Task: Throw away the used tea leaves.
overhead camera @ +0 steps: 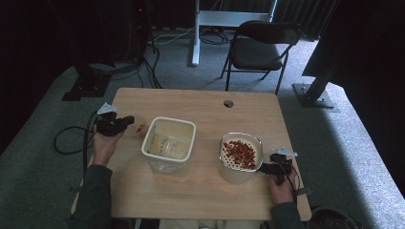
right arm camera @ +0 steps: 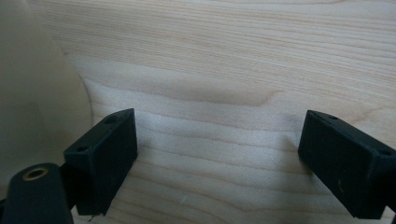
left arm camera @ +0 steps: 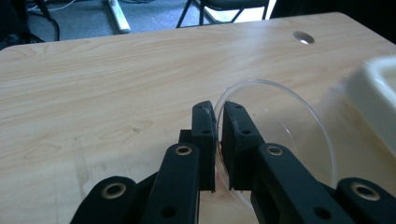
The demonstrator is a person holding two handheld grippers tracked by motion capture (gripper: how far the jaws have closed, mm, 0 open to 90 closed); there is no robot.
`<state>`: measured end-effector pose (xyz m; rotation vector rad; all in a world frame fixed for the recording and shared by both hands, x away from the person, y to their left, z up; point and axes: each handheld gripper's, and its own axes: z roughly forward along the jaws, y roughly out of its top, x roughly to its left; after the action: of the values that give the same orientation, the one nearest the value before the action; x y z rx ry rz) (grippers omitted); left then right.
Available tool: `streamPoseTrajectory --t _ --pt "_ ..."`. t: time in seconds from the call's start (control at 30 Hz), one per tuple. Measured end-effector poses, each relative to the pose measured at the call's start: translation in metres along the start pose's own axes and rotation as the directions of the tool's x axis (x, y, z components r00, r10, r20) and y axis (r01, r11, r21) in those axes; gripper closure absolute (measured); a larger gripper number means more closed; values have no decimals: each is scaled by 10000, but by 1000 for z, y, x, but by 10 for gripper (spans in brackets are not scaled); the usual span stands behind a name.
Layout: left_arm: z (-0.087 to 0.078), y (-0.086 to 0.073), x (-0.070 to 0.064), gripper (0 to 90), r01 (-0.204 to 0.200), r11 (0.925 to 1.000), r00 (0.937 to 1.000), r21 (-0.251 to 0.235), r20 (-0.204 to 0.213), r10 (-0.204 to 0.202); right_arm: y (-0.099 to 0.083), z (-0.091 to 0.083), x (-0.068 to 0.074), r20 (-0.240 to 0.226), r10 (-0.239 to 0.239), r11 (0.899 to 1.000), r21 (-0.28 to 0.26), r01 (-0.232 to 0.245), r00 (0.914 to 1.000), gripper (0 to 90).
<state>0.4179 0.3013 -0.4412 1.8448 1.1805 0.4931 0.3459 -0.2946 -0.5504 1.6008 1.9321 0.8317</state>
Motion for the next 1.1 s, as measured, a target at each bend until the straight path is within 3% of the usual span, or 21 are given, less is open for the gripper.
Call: streamPoseTrajectory --t 0.03,0.37,0.8,1.1 --pt "-11 -4 -5 846 -115 9999 9999 -70 101 116 0 0 0 -1 0 10000 0 0 10000 112" --pt "-47 -21 -27 846 -447 9990 9969 25 656 444 0 0 0 -1 -1 10000 0 1 10000 111" --pt "-77 -50 -45 846 -568 9967 9958 585 749 523 0 0 0 1 -1 10000 1 1 10000 112" --pt "-86 -54 -79 845 -1130 9897 9832 883 1537 985 0 0 0 2 2 10000 7 -2 10000 112"
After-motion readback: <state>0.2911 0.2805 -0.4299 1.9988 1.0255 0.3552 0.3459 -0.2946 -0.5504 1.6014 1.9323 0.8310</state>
